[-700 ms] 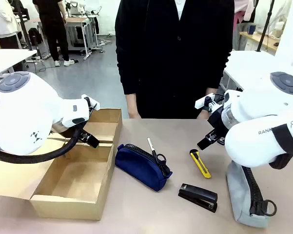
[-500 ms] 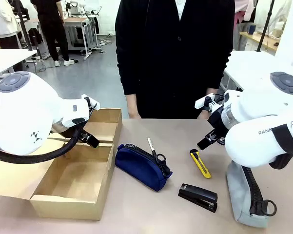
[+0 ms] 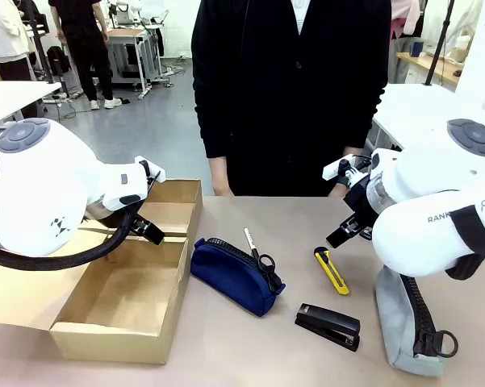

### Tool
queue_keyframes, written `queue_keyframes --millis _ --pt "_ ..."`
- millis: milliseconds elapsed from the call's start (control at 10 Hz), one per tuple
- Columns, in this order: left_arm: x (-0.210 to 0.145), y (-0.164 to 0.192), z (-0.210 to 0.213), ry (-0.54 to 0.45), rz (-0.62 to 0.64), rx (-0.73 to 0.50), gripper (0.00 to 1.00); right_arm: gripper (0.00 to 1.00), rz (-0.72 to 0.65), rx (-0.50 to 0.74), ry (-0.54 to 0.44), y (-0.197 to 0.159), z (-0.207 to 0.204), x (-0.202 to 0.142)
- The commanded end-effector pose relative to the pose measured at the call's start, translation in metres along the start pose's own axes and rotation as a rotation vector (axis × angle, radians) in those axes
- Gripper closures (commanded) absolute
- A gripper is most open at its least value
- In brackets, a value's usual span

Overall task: Place items inside the box.
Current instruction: Pick up a Pencil pouch or Stapler and place it inside the Mailer Box closest to the robot.

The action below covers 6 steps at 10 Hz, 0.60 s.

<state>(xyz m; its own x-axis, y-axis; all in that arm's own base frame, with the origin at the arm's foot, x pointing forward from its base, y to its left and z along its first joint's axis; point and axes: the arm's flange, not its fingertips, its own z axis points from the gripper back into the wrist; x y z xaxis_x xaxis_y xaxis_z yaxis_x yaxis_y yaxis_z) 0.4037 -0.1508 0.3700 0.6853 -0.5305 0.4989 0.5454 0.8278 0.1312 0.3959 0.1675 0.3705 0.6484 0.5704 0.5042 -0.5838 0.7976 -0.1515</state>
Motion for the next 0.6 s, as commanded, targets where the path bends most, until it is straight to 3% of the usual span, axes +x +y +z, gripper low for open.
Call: queue_keyframes --millis 0,400,500 --pt "0.000 0.000 0.000 0.000 0.000 0.000 0.00 0.00 0.000 0.000 0.000 0.000 0.000 0.000" --pt "0.000 0.000 0.000 0.000 0.000 0.000 0.00 0.00 0.000 0.000 0.000 0.000 0.000 0.000" --pt "0.002 -0.001 0.024 -0.039 0.000 -0.025 0.00 0.00 0.000 0.000 0.000 0.000 0.000 0.000"
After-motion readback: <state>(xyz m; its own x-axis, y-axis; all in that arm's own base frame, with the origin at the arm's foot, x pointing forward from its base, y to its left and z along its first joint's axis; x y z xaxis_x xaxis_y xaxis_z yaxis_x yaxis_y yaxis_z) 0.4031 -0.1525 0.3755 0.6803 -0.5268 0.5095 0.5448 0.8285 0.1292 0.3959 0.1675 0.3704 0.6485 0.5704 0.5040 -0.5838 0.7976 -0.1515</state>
